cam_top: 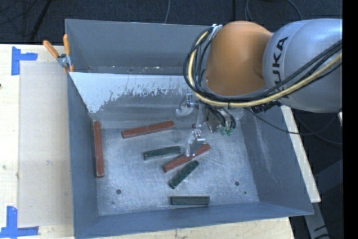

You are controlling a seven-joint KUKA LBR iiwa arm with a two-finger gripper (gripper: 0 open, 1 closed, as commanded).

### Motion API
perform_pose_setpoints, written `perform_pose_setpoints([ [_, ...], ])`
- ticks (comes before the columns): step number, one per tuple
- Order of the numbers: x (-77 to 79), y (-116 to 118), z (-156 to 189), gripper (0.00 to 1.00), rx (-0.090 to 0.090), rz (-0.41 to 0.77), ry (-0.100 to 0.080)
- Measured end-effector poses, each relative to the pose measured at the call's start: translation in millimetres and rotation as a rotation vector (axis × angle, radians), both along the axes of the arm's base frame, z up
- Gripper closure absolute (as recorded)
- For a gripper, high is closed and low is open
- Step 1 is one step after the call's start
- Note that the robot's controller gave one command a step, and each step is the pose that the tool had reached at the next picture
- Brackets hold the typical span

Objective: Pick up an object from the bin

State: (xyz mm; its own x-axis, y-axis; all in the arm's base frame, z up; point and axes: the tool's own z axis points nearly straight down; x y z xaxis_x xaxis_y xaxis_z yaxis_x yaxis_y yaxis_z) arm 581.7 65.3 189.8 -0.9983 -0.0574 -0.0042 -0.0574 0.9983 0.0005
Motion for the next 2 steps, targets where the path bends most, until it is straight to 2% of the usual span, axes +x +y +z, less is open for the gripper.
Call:
perform_pose_setpoints([
  [1,-33.0,0,-30,0.00,-0.002,0.139,0.009],
  [2,-4.6,-30,-105,1.00,0.004,0.121,-0.005],
])
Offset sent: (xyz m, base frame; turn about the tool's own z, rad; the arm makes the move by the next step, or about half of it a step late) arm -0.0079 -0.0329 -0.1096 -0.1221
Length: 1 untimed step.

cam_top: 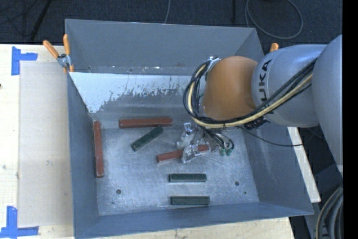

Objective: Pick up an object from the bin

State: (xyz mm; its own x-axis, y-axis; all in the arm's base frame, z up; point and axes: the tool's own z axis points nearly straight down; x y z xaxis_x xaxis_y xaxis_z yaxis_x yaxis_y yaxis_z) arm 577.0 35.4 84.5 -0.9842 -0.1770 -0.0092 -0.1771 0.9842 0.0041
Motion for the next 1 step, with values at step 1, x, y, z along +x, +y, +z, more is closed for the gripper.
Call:
perform_pose_setpoints([
  [1,0.0,-0.1,0.0,1.00,0.000,-0.001,0.000],
])
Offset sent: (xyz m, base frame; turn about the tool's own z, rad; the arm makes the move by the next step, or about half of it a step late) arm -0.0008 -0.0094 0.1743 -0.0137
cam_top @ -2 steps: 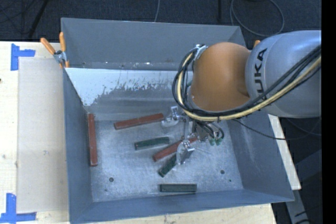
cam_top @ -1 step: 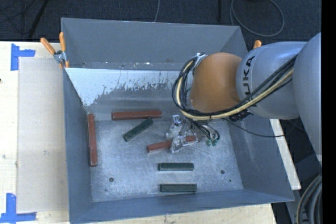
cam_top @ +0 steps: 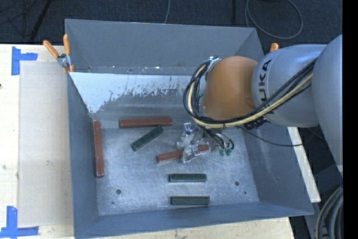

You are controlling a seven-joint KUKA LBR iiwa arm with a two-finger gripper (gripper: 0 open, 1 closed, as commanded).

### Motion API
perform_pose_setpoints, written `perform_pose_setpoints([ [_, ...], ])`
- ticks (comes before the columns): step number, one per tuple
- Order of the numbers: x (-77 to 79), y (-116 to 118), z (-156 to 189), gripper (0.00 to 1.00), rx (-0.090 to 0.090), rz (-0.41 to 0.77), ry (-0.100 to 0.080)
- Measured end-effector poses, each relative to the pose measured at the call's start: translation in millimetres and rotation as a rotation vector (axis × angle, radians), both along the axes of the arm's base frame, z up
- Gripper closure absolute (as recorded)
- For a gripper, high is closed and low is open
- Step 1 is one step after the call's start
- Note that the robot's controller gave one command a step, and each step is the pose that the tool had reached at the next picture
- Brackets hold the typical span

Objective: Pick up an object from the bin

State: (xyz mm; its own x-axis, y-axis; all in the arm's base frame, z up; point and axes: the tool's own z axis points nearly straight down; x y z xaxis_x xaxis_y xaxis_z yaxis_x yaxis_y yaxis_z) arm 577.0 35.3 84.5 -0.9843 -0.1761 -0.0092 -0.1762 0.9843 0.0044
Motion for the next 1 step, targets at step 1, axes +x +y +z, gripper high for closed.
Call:
perform_pose_setpoints([
  [1,1.1,-8.4,177.7,1.00,-0.006,0.013,0.000],
])
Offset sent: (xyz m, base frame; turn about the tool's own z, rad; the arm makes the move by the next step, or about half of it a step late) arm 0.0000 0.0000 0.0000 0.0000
